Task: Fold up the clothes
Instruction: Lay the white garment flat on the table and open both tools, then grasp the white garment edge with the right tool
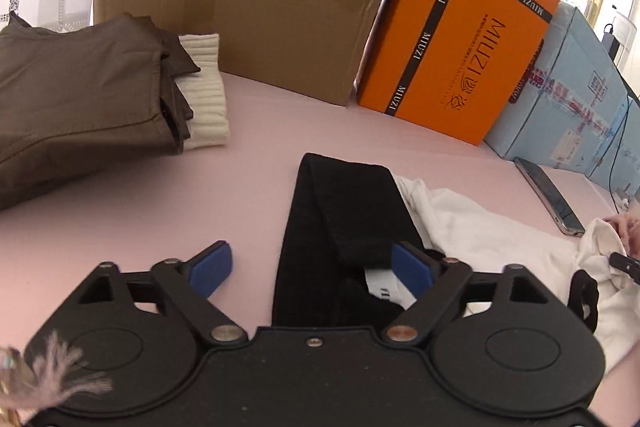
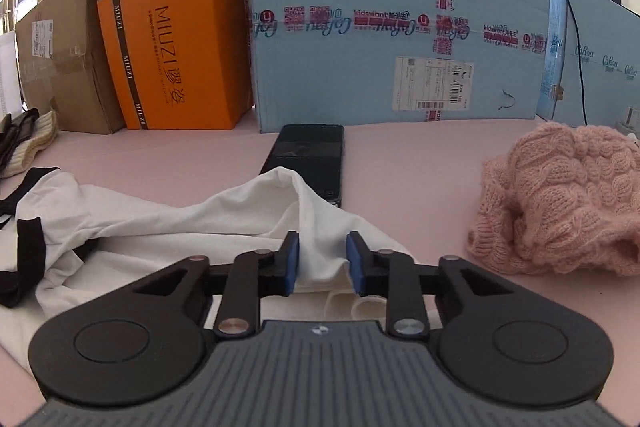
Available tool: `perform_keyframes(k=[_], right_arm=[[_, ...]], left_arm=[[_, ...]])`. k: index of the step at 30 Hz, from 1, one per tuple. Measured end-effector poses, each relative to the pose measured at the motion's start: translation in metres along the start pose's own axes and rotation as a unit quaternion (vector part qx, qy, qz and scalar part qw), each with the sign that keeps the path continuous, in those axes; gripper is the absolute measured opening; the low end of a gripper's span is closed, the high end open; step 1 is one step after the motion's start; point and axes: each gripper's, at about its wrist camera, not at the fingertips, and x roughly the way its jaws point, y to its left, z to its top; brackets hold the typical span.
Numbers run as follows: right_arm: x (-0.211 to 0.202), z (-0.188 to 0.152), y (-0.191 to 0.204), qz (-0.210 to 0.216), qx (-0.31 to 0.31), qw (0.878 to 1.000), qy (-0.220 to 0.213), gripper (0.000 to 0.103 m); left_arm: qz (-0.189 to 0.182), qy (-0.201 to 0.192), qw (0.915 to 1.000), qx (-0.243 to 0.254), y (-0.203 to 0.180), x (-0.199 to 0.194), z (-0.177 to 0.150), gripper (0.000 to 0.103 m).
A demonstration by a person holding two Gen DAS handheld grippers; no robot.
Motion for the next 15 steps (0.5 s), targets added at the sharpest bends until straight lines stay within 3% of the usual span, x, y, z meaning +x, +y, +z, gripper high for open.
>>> perform_keyframes(k=[1, 4, 9, 11, 14, 15], right_arm=[[0.001, 0.000, -0.002, -0.008, -0.001, 1.000, 0.000, 0.014], [0.007, 0.002, -0.009, -0.029, 0.001, 1.000, -0.004, 0.011], [0.016, 0.009, -0.019, -0.059, 0.005, 0.998, -0.018, 0.011], [0.020, 0.012, -0.023, -0.062, 0.009, 0.998, -0.022, 0.011], [0.026, 0.015, -0.027, -0.056, 0.013, 0.998, -0.019, 0.011], [0.028, 0.015, -0.026, -0.054, 0.013, 0.998, -0.017, 0.011]], left_arm=[[0.001, -0.002, 0.9999, 0.013, -0.002, -0.004, -0.004, 0.053], [-0.015, -0.003, 0.9996, 0.024, -0.007, -0.017, -0.018, 0.023], [-0.010, -0.004, 0.9994, 0.034, -0.018, -0.040, -0.037, 0.018], [0.000, -0.004, 0.9982, 0.061, -0.024, -0.049, -0.043, 0.019], [0.046, -0.033, 0.9931, 0.102, -0.030, -0.056, -0.042, 0.033], [0.071, -0.057, 0.9893, 0.114, -0.033, -0.060, -0.039, 0.042]])
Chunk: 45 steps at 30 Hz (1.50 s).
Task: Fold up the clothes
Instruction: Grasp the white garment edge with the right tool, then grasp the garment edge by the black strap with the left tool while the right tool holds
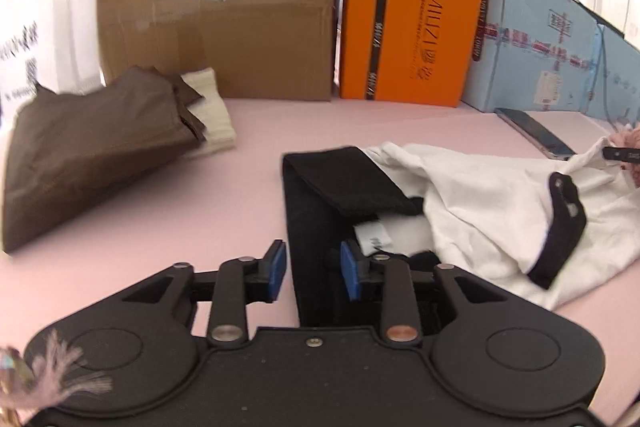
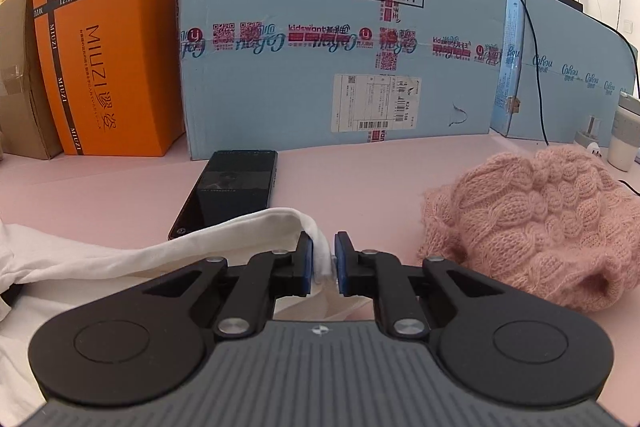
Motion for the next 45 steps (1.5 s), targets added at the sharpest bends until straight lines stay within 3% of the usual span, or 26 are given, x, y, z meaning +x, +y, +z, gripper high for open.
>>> perform_keyframes(k=[1, 3, 5, 8, 13, 17, 20, 23, 24, 25, 28, 31, 34, 39, 41, 45], right_arm=[[0.001, 0.000, 0.000, 0.002, 0.000, 1.000, 0.002, 0.011], [0.001, 0.000, 0.000, 0.004, 0.003, 1.000, 0.000, 0.011], [0.001, 0.000, -0.001, 0.006, 0.005, 1.000, 0.000, 0.011], [0.001, -0.001, -0.002, 0.008, 0.009, 1.000, 0.000, 0.011], [0.001, -0.002, -0.004, 0.013, 0.015, 1.000, 0.001, 0.011], [0.000, -0.003, -0.006, 0.017, 0.020, 1.000, 0.001, 0.011], [0.001, -0.003, -0.007, 0.019, 0.022, 1.000, 0.002, 0.012], [0.000, -0.003, -0.008, 0.021, 0.025, 0.999, 0.001, 0.012], [0.000, -0.003, -0.008, 0.022, 0.027, 0.999, 0.000, 0.012], [0.000, -0.004, -0.009, 0.022, 0.028, 0.999, -0.001, 0.012], [-0.001, -0.004, -0.010, 0.025, 0.032, 0.999, -0.003, 0.012], [-0.002, -0.004, -0.012, 0.031, 0.039, 0.999, -0.008, 0.012], [-0.004, -0.004, -0.014, 0.036, 0.047, 0.998, -0.014, 0.012], [-0.002, 0.001, -0.016, 0.045, 0.054, 0.997, -0.022, 0.011], [-0.001, 0.006, -0.016, 0.048, 0.053, 0.997, -0.028, 0.011], [0.010, 0.020, -0.018, 0.058, 0.055, 0.996, -0.032, 0.011]], left_arm=[[-0.002, -0.031, 0.9995, 0.006, -0.001, -0.006, 0.005, 0.055], [-0.009, -0.091, 0.9956, 0.017, -0.004, -0.017, 0.015, 0.067], [-0.076, -0.120, 0.9892, 0.035, -0.014, -0.021, 0.024, 0.071], [-0.164, -0.106, 0.9760, 0.096, -0.041, -0.012, 0.025, 0.073], [-0.249, -0.046, 0.9429, 0.216, -0.073, -0.001, 0.011, 0.072], [-0.245, -0.010, 0.9360, 0.252, -0.078, -0.001, 0.005, 0.072], [-0.213, -0.009, 0.9298, 0.300, -0.087, 0.003, 0.000, 0.072], [-0.220, -0.014, 0.9208, 0.322, -0.089, 0.008, 0.000, 0.071], [-0.235, -0.011, 0.9197, 0.315, -0.088, 0.011, 0.002, 0.059], [-0.256, 0.002, 0.9192, 0.299, -0.085, 0.015, 0.006, 0.043], [-0.286, 0.016, 0.9207, 0.265, -0.081, 0.021, 0.016, 0.015], [-0.294, -0.009, 0.9276, 0.231, -0.073, 0.020, 0.030, 0.012], [-0.252, -0.064, 0.9442, 0.202, -0.064, 0.024, 0.054, 0.012], [-0.185, -0.129, 0.9599, 0.166, -0.061, 0.059, 0.099, 0.012], [-0.163, -0.141, 0.9667, 0.139, -0.061, 0.081, 0.118, 0.012], [-0.119, -0.129, 0.9756, 0.131, -0.070, 0.131, 0.143, 0.011]])
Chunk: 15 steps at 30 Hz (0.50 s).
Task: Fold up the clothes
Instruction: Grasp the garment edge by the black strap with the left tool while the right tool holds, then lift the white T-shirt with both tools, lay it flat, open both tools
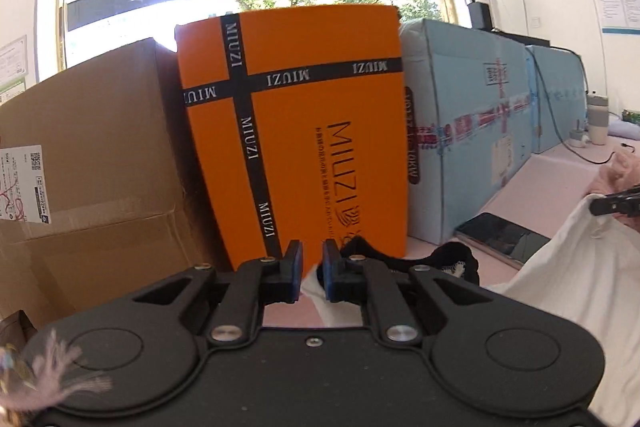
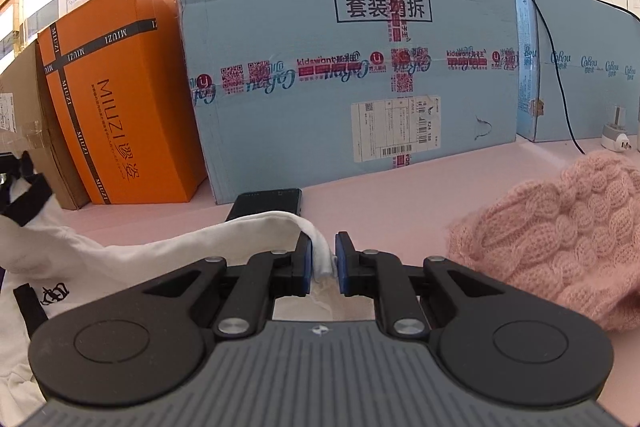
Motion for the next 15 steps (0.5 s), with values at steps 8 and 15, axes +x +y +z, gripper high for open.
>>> perform_keyframes(k=[8, 15], right_arm=[[0.051, 0.013, -0.015, -0.010, 0.030, 0.997, 0.070, 0.011], [0.071, 0.013, -0.015, -0.020, 0.027, 0.994, 0.100, 0.011]], left_arm=[[0.028, 0.060, 0.9975, 0.026, -0.001, 0.069, -0.012, 0.012], [-0.007, 0.119, 0.9917, -0.048, 0.024, 0.070, -0.010, 0.076]])
